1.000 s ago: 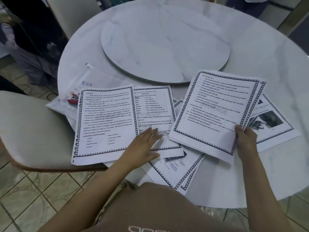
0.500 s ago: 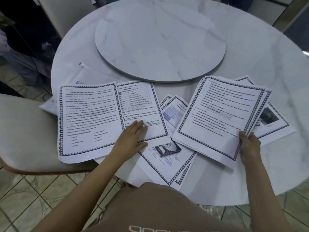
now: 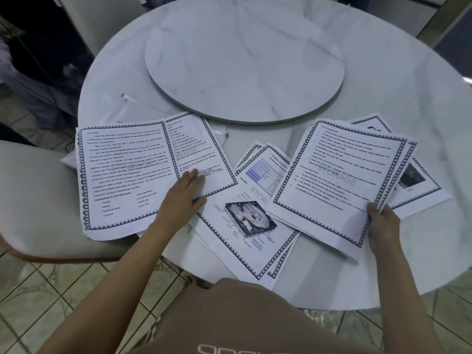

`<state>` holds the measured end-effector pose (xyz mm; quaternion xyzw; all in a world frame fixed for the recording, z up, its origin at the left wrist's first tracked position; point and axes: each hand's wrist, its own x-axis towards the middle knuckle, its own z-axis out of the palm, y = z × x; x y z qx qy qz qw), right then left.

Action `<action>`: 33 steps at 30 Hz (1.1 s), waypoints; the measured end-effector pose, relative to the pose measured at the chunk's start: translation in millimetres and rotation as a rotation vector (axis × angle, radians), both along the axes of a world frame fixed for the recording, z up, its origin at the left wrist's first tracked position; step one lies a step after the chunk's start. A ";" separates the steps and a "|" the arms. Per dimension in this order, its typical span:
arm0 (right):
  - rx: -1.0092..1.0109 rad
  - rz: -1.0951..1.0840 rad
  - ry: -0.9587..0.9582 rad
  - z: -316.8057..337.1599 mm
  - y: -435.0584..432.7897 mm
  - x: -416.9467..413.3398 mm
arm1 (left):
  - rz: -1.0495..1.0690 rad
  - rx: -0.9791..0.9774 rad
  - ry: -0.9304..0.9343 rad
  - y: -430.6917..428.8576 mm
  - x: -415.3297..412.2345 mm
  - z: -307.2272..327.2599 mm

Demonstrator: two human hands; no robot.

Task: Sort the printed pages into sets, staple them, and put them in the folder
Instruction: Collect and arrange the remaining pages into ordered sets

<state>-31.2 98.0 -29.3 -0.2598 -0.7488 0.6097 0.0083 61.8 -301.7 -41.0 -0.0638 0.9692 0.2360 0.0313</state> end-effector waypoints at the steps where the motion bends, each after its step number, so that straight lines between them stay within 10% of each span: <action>1: 0.002 -0.004 0.000 0.4 1.8 0.3 | 0.015 0.004 0.004 -2.5 -0.6 0.8; 22: 0.022 -0.028 -0.001 2.8 13.1 5.6 | 0.140 0.028 0.193 10.0 -9.3 17.0; 33: -0.018 0.011 0.009 0.2 -2.9 4.7 | 0.174 -0.145 -0.061 47.1 -7.1 12.4</action>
